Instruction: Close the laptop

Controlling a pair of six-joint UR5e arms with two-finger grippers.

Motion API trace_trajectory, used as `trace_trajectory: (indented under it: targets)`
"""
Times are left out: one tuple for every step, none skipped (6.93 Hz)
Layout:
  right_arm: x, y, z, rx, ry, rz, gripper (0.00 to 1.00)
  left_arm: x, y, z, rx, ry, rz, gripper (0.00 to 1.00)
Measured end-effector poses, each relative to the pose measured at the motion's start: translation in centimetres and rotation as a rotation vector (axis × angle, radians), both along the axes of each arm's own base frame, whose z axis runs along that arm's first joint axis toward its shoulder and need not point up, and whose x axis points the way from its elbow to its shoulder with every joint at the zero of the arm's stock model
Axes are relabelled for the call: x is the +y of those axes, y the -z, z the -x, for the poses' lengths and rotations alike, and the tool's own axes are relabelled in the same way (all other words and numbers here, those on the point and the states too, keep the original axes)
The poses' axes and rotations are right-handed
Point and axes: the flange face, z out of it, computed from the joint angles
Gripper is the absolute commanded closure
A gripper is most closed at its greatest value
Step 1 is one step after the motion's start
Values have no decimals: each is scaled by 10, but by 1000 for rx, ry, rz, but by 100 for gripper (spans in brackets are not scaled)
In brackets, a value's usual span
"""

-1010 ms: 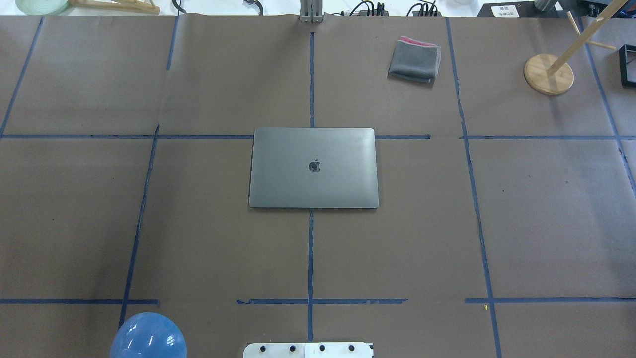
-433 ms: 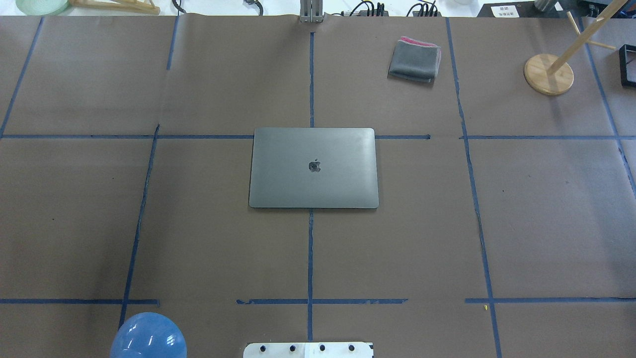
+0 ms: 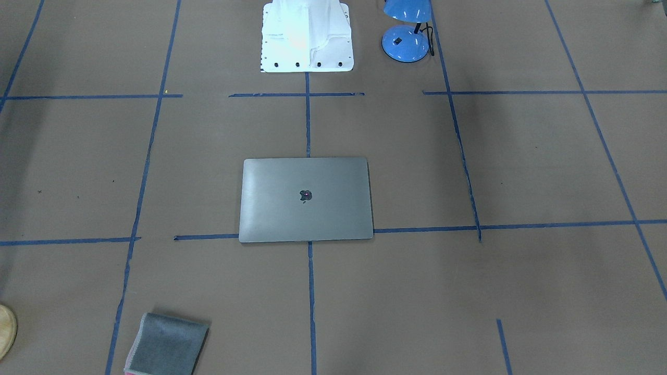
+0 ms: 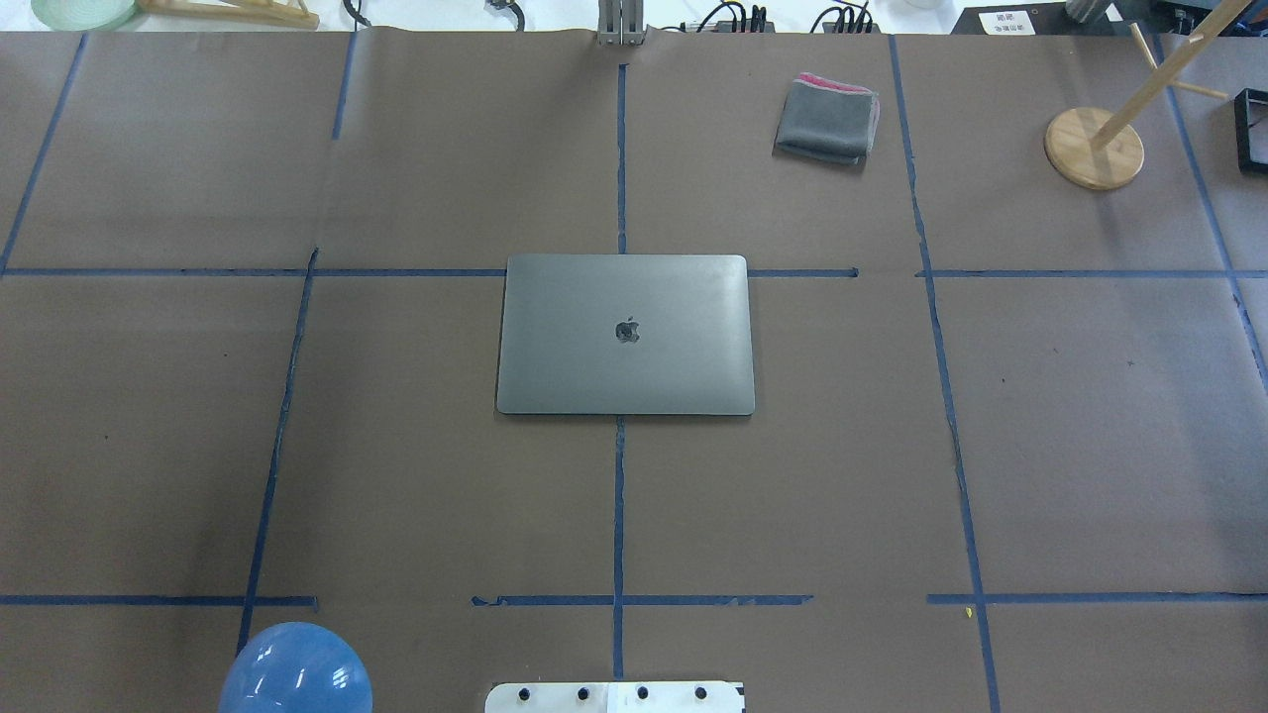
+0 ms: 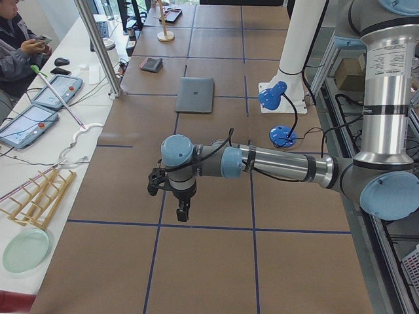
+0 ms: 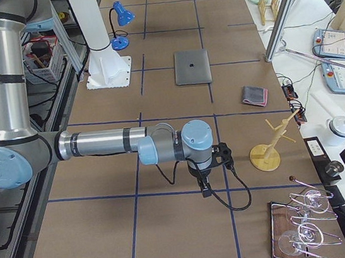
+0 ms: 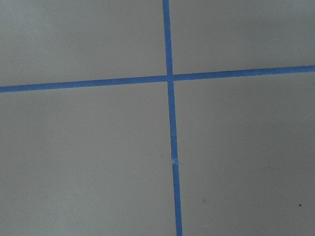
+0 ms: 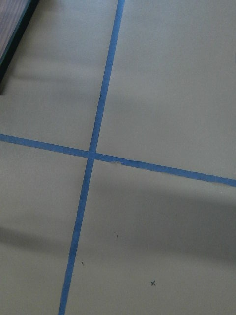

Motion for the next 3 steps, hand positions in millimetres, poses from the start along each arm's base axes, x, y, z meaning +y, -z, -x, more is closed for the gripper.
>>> trace_trajectory:
  targets:
    - [1, 1, 0, 0, 0, -3, 0, 0, 0, 0, 0, 0, 0, 0]
    - [1, 4, 0, 0, -2, -7, 0, 0, 0, 0, 0, 0, 0, 0]
    - [1, 7, 0, -1, -6, -9, 0, 0, 0, 0, 0, 0, 0, 0]
